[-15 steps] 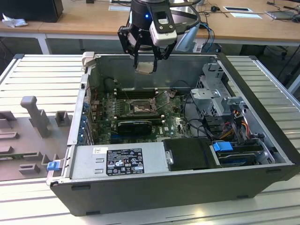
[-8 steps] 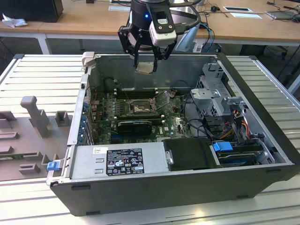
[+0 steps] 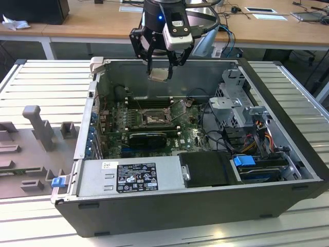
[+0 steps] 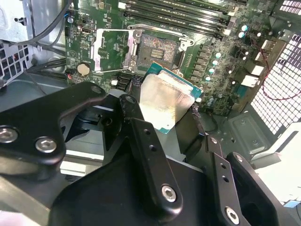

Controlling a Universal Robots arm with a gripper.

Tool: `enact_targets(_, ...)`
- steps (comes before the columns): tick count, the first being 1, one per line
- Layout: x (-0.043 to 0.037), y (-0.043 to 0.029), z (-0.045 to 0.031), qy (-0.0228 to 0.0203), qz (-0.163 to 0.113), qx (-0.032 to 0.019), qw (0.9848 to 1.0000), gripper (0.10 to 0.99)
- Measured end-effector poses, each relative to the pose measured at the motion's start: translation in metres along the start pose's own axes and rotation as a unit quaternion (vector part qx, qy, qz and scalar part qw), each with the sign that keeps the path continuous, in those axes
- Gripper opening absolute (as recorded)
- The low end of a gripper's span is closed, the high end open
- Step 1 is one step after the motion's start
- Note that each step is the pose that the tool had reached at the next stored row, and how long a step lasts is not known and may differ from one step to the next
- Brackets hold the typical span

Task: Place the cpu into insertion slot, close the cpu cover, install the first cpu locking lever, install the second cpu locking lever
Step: 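Place the cpu into insertion slot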

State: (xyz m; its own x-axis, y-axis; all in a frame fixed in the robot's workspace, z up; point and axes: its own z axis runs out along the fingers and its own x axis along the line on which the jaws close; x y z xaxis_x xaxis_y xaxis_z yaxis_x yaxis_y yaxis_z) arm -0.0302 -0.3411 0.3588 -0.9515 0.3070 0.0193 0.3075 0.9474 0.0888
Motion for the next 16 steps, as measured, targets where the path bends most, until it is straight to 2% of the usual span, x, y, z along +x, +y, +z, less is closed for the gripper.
enact_targets(16,0.0000,0.0000,0.0000,-0.0017,0.019,-0.0003,0.9998,0.537)
